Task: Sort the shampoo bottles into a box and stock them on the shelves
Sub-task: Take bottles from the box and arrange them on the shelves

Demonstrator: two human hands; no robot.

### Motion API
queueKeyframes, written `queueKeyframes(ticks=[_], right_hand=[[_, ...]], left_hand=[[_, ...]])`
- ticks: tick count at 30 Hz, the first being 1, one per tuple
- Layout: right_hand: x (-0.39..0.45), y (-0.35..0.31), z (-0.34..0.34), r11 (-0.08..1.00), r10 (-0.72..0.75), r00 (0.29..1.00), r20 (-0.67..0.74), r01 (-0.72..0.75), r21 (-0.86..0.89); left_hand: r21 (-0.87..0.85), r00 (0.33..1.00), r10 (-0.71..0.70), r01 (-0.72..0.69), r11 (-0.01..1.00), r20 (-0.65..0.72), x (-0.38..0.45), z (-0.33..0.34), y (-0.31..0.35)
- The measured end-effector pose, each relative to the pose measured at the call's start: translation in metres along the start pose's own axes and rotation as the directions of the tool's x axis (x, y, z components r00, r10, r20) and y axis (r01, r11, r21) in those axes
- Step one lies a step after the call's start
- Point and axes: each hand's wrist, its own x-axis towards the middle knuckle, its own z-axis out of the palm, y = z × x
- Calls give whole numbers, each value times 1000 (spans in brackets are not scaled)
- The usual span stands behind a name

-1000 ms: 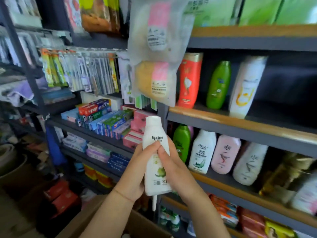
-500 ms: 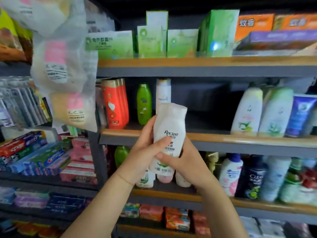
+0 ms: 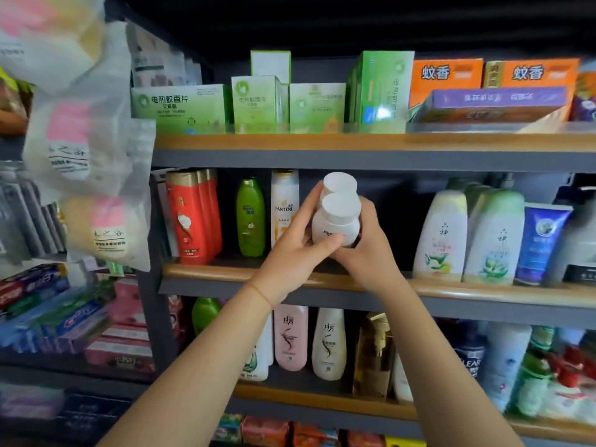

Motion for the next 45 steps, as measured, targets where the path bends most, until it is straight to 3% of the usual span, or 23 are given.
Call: queueKeyframes(ticks=[5, 13, 16, 24, 29, 34, 45], right_hand=[[25, 21, -6, 993, 98, 986, 134, -87, -85], [57, 44, -5, 945, 305, 900, 311, -245, -217], [72, 55, -1, 940, 324, 877, 355, -256, -225], [80, 68, -1, 895, 445, 797, 408, -412, -171], [78, 72, 3, 913, 385, 762, 521, -397, -93], [85, 74, 1, 893, 389, 758, 524, -450, -12], [72, 46, 0, 935, 312, 800, 512, -353, -18]], left_hand=[[66, 995, -83, 86, 994, -54, 18, 0, -19], [284, 973, -119, 173, 943, -198, 35, 13, -25], [381, 972, -112, 186, 906, -207, 30, 15, -32], [397, 961, -132, 222, 891, -243, 20, 15, -36], [409, 953, -144, 247, 878, -265, 18, 13, -36], [400, 954, -115, 223, 889, -276, 17, 10, -35], [406, 948, -63, 193, 893, -312, 13, 10, -43]])
